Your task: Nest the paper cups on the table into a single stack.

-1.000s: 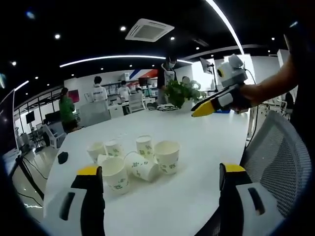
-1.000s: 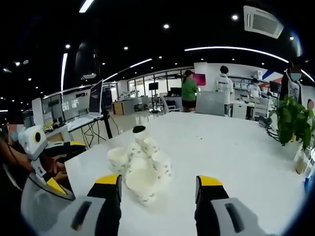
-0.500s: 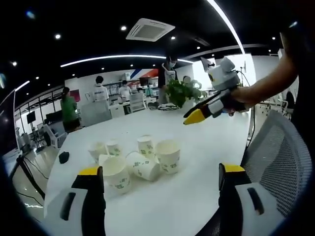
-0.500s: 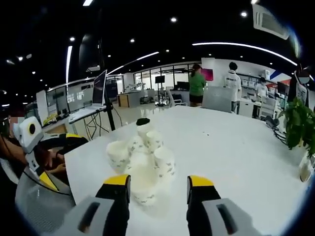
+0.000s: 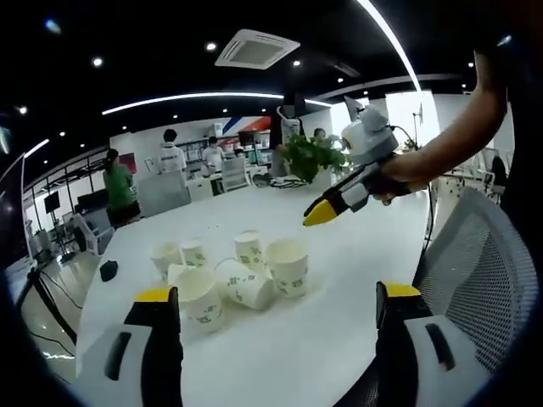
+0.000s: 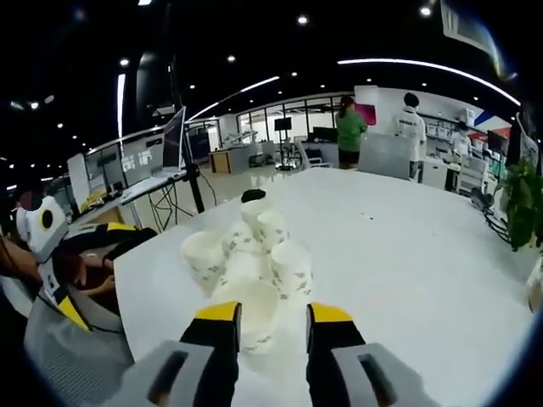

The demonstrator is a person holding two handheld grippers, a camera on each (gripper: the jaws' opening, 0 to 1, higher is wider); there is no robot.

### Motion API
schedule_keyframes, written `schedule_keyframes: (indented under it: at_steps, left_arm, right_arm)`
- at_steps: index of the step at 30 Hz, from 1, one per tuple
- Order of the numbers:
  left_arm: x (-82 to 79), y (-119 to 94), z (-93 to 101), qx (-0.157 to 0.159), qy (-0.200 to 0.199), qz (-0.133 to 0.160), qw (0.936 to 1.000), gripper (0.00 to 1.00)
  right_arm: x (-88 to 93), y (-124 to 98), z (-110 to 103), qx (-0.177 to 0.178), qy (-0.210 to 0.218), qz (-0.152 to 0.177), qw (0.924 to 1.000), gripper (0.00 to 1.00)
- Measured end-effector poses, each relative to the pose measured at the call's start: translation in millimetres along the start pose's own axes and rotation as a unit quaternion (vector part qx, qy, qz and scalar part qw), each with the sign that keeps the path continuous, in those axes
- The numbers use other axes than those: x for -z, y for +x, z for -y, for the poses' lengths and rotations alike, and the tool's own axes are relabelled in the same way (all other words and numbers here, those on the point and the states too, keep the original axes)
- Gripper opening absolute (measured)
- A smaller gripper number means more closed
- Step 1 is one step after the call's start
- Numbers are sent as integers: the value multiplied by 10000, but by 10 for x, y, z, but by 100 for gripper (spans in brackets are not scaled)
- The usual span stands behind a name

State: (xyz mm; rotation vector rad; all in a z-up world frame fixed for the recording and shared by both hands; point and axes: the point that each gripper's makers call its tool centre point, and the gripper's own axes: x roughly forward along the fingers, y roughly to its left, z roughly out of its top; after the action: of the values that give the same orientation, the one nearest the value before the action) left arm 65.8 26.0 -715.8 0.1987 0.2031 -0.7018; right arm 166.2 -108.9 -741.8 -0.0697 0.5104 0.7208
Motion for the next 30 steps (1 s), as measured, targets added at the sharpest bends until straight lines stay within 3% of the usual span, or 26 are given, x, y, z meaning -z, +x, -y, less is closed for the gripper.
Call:
schedule_keyframes:
  at_steps: [16, 30]
  left_arm:
    - [28, -1, -9, 7, -46, -44, 10000, 94]
    - [43, -3, -22, -30, -31, -107, 9999, 91]
  right_arm:
    - [117, 213, 110, -86, 350, -261, 9990, 19]
    - [155, 367, 65, -154, 590, -518, 9968, 12]
